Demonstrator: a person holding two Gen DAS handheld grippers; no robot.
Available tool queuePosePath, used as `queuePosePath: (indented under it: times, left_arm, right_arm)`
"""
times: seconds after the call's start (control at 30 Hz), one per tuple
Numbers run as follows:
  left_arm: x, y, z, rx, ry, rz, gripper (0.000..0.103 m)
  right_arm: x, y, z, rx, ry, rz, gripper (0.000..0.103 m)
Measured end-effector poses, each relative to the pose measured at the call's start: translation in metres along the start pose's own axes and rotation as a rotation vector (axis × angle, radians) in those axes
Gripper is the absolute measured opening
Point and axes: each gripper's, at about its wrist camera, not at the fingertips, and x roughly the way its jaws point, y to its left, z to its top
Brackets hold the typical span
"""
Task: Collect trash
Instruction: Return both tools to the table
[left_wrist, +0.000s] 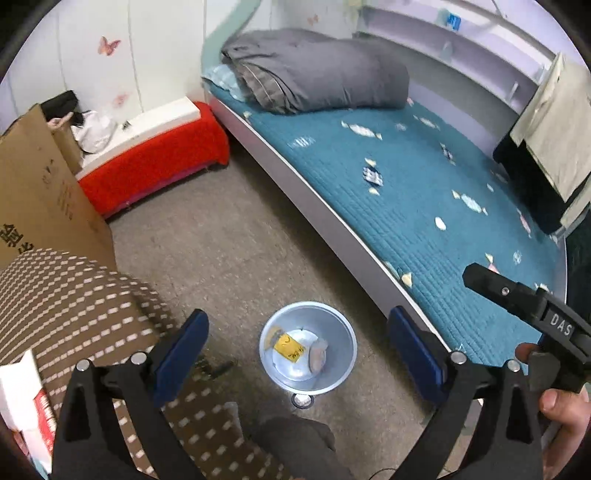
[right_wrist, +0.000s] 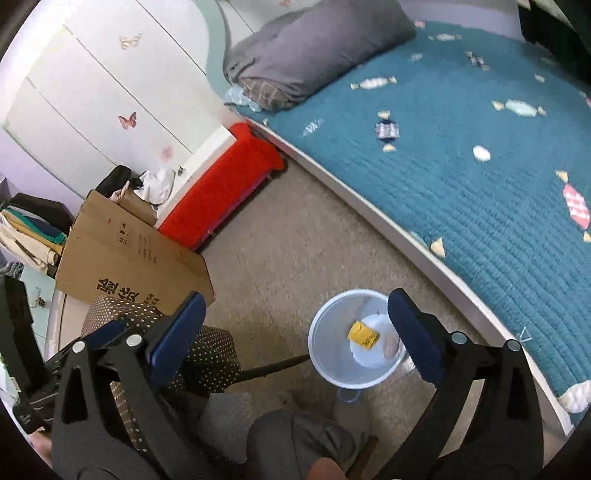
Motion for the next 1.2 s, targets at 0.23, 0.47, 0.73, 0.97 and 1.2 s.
queuePosePath:
  times: [0.23, 0.47, 0.73, 0.97, 1.2]
  left_arm:
    - [-0.054, 0.014, -0.016, -0.022, -0.084, 0.022, 0.096]
    - [-0.102, 0.024, -0.031, -0.032, -0.171, 0.035, 0.097]
    - [-0.15, 0.049, -0.05, -0.069, -0.254, 0.065, 0.097]
    - [-0.184, 0.08, -0.076, -0.115, -0.307, 0.116, 0.097]
    - [-0.212, 0.126, -0.114, -0.194, -0.33, 0.185, 0.097]
  right_arm:
    - [-0.024, 0.034, -0.011, -0.064, -0.062, -0.014, 0.097]
    - [-0.041, 0.077, -0.026, -0.175, -0.074, -0.006, 0.097]
    - [-0.054, 0.13, -0.04, -0.278, -0.048, 0.027, 0.097]
    - [-0.063, 0.185, -0.065, -0.396, -0.032, 0.081, 0.097]
    - [-0.062, 0.237, -0.1, -0.489, 0.011, 0.121, 0.097]
